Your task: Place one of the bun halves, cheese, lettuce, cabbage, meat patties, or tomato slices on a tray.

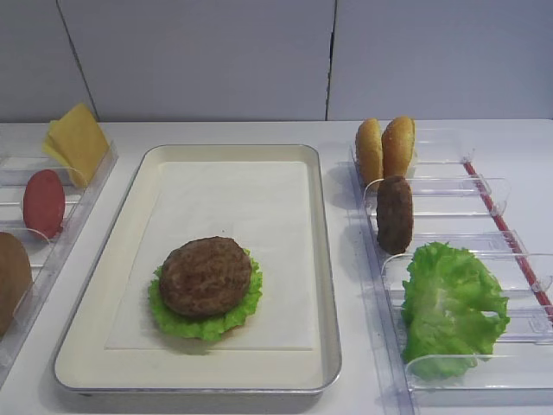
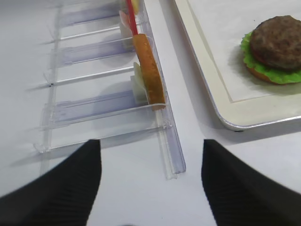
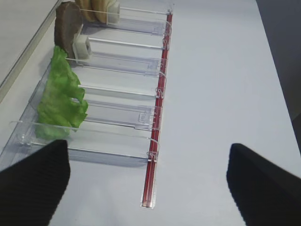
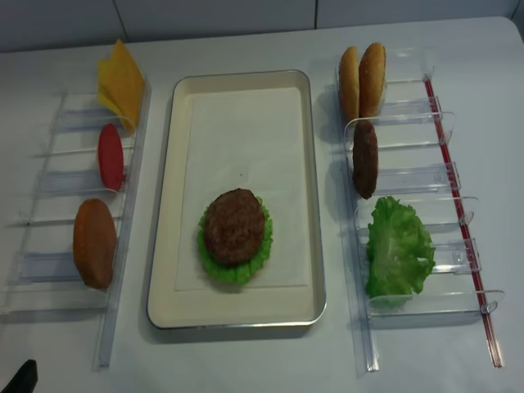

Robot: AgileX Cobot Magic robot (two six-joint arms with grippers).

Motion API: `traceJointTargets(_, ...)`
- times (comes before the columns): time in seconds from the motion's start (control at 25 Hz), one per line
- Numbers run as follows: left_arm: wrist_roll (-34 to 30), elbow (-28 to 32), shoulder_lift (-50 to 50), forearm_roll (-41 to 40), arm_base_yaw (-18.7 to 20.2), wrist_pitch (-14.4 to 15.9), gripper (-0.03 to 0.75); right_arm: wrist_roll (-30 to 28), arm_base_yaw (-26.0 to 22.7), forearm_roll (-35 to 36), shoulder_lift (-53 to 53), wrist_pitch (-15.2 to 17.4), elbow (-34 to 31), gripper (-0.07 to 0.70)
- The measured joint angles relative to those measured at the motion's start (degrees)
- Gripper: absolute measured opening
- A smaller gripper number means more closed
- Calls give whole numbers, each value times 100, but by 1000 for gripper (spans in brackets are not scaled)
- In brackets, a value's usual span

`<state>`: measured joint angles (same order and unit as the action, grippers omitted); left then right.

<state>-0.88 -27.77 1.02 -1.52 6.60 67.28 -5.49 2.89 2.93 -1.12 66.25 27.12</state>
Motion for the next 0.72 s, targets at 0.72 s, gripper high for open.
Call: traceJointTargets(0.72, 0, 0, 0, 0, 0, 0, 465, 0, 0, 0, 0, 0, 0, 693)
